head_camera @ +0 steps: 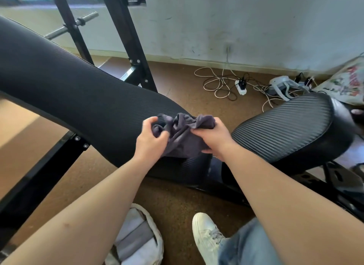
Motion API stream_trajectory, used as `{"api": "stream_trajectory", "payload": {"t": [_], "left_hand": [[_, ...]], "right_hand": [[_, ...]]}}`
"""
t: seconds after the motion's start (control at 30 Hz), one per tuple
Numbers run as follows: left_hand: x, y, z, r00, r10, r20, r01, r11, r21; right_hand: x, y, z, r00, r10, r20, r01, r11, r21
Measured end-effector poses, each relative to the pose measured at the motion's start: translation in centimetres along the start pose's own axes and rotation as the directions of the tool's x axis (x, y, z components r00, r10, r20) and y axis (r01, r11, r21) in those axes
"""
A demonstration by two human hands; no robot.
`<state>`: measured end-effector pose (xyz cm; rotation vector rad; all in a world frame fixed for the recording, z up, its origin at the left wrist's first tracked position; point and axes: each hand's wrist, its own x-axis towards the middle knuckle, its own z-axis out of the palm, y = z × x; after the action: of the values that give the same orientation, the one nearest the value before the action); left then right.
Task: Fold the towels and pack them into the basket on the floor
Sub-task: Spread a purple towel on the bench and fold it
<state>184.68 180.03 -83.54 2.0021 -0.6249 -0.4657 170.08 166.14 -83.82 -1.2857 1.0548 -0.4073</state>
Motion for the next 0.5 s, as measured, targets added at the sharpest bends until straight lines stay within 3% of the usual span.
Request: {"api": "stream_trajectory", "payload": {"t": [0.07,0.13,0.2,0.27,0.37,0.43,0.47,0.5], "left_hand": [[-0.7,-0.7,-0.6,0.970,0.161,0.183,-0.223,0.886,0.407],[-1.1,-1.3,-0.5,0.927,0.168,0.336,-0.360,0.655,0.665],[-1.4,-1.8,0.0,0.909,0.169,0.381,-0.413,0.490,0.767],[-1.8,-2.0,0.4,0.915,0.190,0.355,-0.403,0.447,0.799],[-2.0,-2.3,1.0,0.919,0.224,0.323,-0.393,0.488,0.779],[-2.1,-2.4,1.2,0.951,0.199,0.238,-0.308,0.702,0.642],[-2.2,-2.2,1.2,0.969,0.177,0.175,-0.243,0.827,0.508],[-2.2,-2.0,1.2,0.980,0.155,0.123,-0.190,0.912,0.363]], "right_hand": [[-0.1,-0.5,-0.1,0.999,-0.013,-0.039,0.013,1.000,-0.004],[-0.2,-0.7,-0.1,0.999,0.000,-0.033,-0.002,0.998,-0.057],[-0.4,-0.6,-0.1,0.999,0.036,0.036,-0.030,0.990,-0.141],[-0.5,-0.3,0.0,0.993,0.073,0.096,-0.044,0.960,-0.278],[-0.5,-0.1,-0.3,1.000,0.014,-0.004,-0.013,0.783,-0.622],[-0.7,-0.2,-0.5,0.999,-0.037,-0.002,0.022,0.640,-0.768],[-0.8,-0.1,-0.5,0.998,-0.024,0.055,0.058,0.623,-0.780],[-0.9,0.2,-0.5,0.993,0.021,0.113,0.069,0.680,-0.730]]}}
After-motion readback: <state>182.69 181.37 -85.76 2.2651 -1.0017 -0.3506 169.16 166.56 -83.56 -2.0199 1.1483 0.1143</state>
